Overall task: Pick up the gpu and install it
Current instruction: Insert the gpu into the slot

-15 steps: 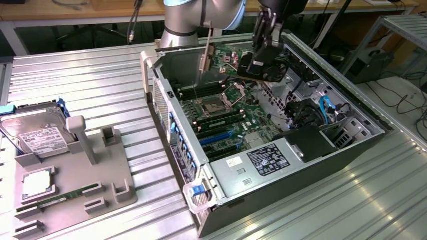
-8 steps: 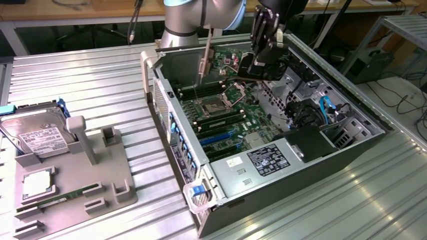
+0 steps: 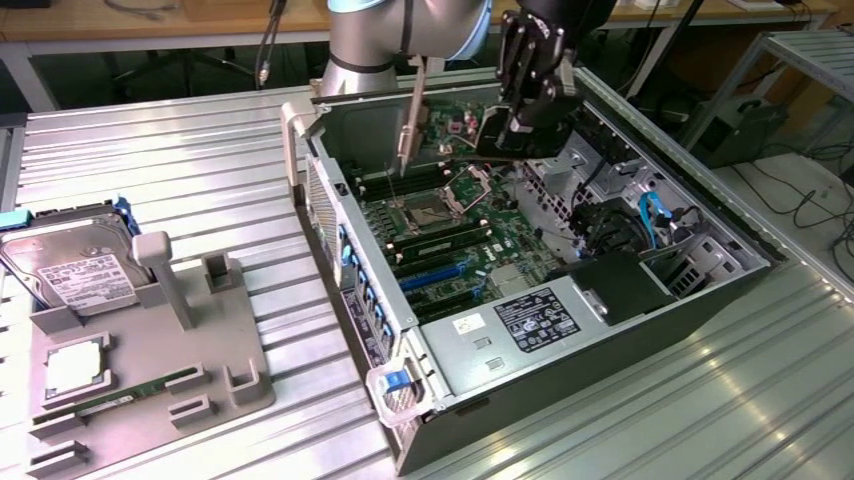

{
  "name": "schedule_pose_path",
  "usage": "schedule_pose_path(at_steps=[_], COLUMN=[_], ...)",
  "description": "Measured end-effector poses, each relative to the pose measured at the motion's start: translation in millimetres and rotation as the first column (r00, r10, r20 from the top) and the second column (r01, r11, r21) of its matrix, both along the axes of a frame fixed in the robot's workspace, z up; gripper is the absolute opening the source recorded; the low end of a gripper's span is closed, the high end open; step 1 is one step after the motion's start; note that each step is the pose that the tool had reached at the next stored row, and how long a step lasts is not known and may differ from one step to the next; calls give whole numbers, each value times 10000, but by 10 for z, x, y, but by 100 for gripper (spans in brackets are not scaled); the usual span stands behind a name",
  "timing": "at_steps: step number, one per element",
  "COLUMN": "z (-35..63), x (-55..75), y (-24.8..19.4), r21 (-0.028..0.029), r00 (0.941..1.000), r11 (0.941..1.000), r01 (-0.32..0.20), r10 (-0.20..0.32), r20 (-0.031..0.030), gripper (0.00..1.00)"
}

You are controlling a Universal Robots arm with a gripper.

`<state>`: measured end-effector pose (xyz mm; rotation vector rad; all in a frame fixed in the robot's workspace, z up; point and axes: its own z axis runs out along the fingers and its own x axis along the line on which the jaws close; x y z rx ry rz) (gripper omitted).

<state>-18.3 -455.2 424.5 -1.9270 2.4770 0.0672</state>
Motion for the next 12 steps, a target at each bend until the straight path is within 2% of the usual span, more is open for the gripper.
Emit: schedule_pose_path(at_steps=[4,7,12], z=[0,0,-1], x=[0,0,0], y=[0,0,0], r21=[0,0,0], r00=[9975,9882,9741], r11=[9975,9882,9741], r01=[-704,-1531,-2261], r10=[704,1531,2261], r20=[0,0,1], gripper=[27,27,27])
